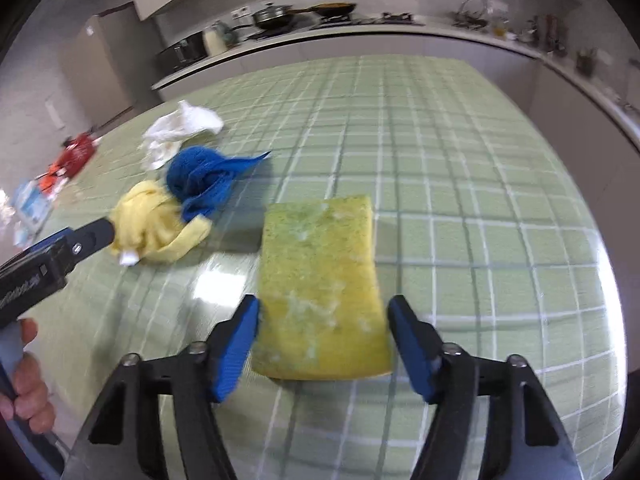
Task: Collect trash
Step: 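Move both grippers back to the table toward the yellow cloth and sponge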
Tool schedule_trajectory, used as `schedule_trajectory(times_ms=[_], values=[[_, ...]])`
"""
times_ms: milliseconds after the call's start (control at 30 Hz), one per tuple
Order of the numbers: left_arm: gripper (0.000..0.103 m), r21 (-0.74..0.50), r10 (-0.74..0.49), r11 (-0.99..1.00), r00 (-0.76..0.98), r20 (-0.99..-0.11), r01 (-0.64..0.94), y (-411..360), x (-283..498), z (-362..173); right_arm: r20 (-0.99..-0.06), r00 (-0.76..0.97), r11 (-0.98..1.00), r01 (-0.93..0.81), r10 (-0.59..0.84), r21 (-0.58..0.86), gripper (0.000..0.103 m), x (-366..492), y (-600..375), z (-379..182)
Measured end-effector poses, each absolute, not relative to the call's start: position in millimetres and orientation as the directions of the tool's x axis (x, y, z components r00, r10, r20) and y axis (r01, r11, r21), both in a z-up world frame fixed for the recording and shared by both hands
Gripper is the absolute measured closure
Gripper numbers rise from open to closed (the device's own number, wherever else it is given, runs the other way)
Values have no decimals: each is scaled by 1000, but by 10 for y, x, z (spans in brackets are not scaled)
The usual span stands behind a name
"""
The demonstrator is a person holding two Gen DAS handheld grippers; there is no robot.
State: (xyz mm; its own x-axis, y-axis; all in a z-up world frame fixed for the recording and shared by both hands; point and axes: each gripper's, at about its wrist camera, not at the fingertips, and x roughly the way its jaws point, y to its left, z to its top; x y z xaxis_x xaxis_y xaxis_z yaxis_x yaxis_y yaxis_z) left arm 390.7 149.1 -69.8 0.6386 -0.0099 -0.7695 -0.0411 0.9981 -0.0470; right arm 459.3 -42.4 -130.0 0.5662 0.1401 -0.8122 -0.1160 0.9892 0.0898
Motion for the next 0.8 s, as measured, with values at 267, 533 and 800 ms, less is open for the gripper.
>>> schedule_trajectory(times_ms=[267,533,800], values=[[22,-49,-76,997,607,-791,61,1423,4200,-889,-811,572,991,-13,117,134,34,4898,-468,-1279],[30,-102,-132,991,581,-803,85,1492,4292,-1019,-810,582,997,-14,72,78,36,5001,-362,-1303],[56,-138,-162,987,592,-790,86,1603,4139,-966,-800,596,997,-26,78,78,51,4956,-367,-1286]])
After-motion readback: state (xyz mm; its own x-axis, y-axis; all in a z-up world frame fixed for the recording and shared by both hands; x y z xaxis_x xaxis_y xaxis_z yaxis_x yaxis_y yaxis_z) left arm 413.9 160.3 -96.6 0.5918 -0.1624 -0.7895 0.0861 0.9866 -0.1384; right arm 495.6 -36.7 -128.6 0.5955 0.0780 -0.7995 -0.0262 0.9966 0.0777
